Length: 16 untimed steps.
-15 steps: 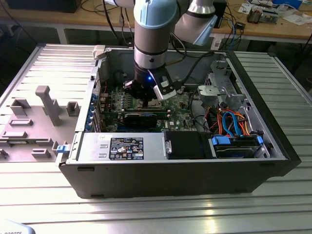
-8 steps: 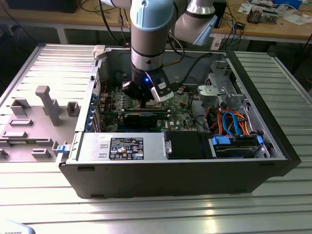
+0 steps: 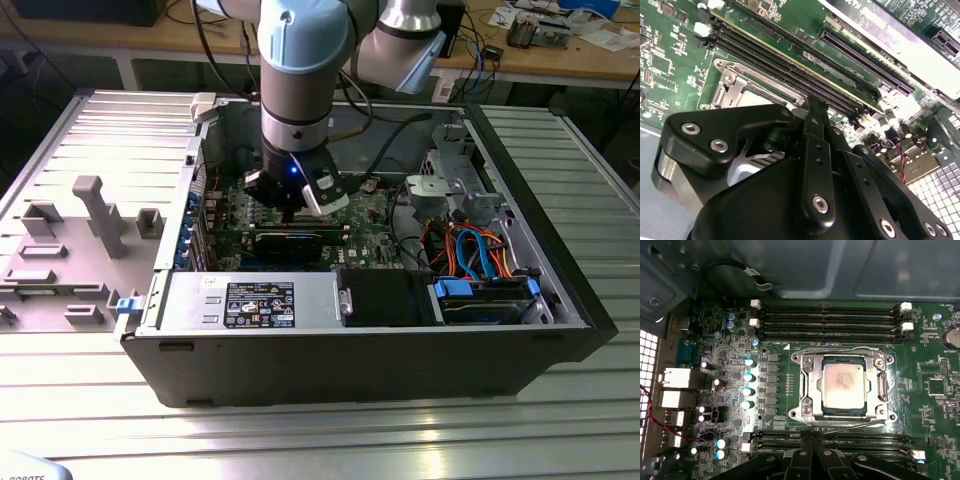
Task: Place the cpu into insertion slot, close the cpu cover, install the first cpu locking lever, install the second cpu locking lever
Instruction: 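Install the second cpu locking lever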
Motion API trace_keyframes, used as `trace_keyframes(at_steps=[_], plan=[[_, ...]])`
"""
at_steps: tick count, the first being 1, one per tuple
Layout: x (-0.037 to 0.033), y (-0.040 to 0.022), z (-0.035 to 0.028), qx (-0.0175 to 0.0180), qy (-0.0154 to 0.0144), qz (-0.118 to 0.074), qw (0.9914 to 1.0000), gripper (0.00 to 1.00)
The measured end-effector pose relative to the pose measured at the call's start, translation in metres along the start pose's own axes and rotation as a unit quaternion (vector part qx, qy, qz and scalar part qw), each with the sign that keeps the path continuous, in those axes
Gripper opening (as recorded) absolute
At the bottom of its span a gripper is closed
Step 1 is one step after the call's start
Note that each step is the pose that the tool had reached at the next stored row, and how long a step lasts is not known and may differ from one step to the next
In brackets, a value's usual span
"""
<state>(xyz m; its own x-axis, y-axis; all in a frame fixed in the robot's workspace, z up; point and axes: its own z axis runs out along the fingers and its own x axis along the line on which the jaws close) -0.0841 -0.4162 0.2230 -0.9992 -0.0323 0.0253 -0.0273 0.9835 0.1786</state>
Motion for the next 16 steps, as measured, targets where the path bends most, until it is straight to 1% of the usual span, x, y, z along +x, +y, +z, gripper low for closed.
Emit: trace_keyframes(at_steps=[2, 3, 4, 7, 10, 13, 16], plan=[[0.0002, -0.0002, 0.0011, -0.0015, 0.0011, 0.000, 1.00000, 0.11], [0.0002, -0.0003, 0.0021, -0.0020, 0.0032, 0.001, 0.99999, 0.11], [0.0002, -0.0003, 0.0022, -0.0019, 0.0037, 0.001, 0.99999, 0.11], [0.0002, -0.0006, 0.0038, -0.0027, 0.0036, 0.001, 0.99999, 0.11], [0.0027, -0.0009, 0.0061, -0.0063, 0.0036, 0.001, 0.99997, 0.11], [0.0061, -0.0012, 0.0086, -0.0110, 0.0034, 0.000, 0.99993, 0.11], [0.0073, -0.0018, 0.0117, -0.0126, 0.0034, 0.000, 0.99991, 0.11]])
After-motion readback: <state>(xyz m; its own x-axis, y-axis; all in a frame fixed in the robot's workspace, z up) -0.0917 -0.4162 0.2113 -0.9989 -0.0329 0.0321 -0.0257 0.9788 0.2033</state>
